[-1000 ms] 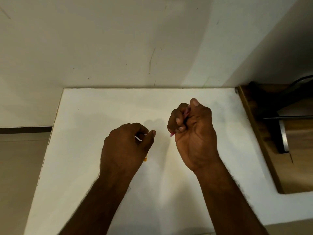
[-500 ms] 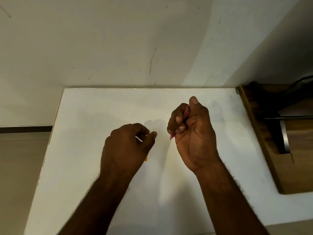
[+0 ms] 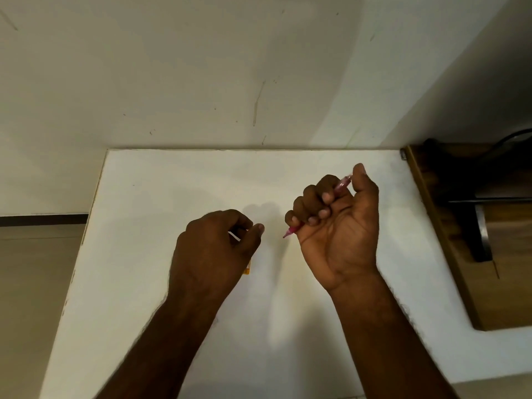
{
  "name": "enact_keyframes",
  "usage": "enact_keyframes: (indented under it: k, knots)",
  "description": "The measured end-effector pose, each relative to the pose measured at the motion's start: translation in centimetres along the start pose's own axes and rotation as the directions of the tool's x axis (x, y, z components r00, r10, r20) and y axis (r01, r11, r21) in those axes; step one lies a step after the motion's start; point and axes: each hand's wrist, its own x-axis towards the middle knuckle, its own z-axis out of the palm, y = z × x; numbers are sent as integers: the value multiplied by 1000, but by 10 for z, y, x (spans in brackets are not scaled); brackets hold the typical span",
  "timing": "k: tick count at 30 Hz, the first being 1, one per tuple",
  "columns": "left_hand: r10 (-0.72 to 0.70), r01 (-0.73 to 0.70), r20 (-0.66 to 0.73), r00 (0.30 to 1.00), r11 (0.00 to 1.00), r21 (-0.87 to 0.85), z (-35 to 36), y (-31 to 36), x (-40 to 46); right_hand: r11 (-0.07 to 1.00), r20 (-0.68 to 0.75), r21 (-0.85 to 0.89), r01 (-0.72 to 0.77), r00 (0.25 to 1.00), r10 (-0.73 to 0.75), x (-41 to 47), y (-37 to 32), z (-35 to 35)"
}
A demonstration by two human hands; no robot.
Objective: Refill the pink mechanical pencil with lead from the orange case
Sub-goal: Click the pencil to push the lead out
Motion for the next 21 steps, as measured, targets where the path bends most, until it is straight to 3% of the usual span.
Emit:
enact_keyframes:
  k: [7,21]
  knots:
    - [-9,9,4,1000,1000,-15,-1,-1,1,978,-24,204,-36,999,41,-2,-2,-8]
    - [-10,10,-2,1000,1000,-15,-2,0,1,975,-19,215,-59,998,65,-1,-1,-10]
